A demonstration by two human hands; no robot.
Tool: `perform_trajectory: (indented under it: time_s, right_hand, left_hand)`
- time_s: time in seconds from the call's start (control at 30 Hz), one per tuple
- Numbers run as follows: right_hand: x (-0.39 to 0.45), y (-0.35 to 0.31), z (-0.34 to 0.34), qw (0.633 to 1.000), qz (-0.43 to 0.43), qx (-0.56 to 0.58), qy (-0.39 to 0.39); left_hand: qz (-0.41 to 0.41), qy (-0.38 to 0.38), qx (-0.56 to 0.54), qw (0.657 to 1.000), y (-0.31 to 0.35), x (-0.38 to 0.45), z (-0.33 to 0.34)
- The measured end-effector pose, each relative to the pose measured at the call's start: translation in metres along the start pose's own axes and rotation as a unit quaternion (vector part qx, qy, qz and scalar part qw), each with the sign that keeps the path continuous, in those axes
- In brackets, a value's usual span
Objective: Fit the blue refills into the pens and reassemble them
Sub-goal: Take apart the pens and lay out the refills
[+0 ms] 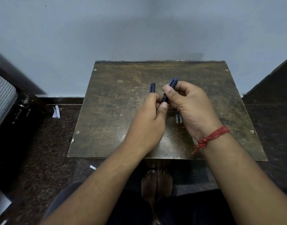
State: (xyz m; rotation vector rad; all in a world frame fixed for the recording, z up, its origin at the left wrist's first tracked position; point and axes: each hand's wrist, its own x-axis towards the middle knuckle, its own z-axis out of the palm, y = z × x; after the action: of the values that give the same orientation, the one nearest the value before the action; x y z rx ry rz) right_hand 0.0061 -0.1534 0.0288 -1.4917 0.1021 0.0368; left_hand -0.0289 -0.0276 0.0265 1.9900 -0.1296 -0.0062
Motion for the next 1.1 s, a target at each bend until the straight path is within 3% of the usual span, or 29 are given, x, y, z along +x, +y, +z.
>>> perform_trajectory:
  time_s: [0.43,0.57,0.63,0.7,0.77,0.83,1.0,1.1]
  right_hand:
    - [-0.009,-0.014,0.009,0.991,0.027,0.129,0.026]
    - [0.015,-0.029,-0.025,0.945,0.007,0.29,0.151]
    - [0.021,-0.03,-0.052,0.956,-0.056,0.203,0.205]
    - [0.015,-0.018,-0.062,0.975,-0.079,-0.008,0.208]
    - [0.013,-0.004,-0.061,0.957,-0.066,-0.223,0.171]
    - [0.017,0.003,-0.058,0.921,-0.049,-0.351,0.159]
    - [0.02,0.009,-0.045,0.873,-0.042,-0.465,0.144]
    - [0.019,0.006,-0.044,0.862,-0.027,-0.487,0.137]
  left_hand:
    - [-0.029,-0.01,-0.016,0.999,0.011,0.005,0.002]
    - [0.011,-0.033,0.033,0.999,0.002,-0.015,0.007]
    - [0.032,-0.035,0.034,0.998,0.0,-0.024,0.01]
    - [0.029,-0.005,0.016,0.999,0.001,-0.018,0.011]
    - [0.015,0.03,-0.004,0.999,0.002,-0.006,0.01]
    - [-0.002,0.049,-0.018,0.999,-0.002,0.0,0.008]
    - [-0.019,0.06,-0.028,0.998,-0.008,0.0,-0.001]
    - [-0.025,0.065,-0.037,0.997,-0.007,0.002,-0.003]
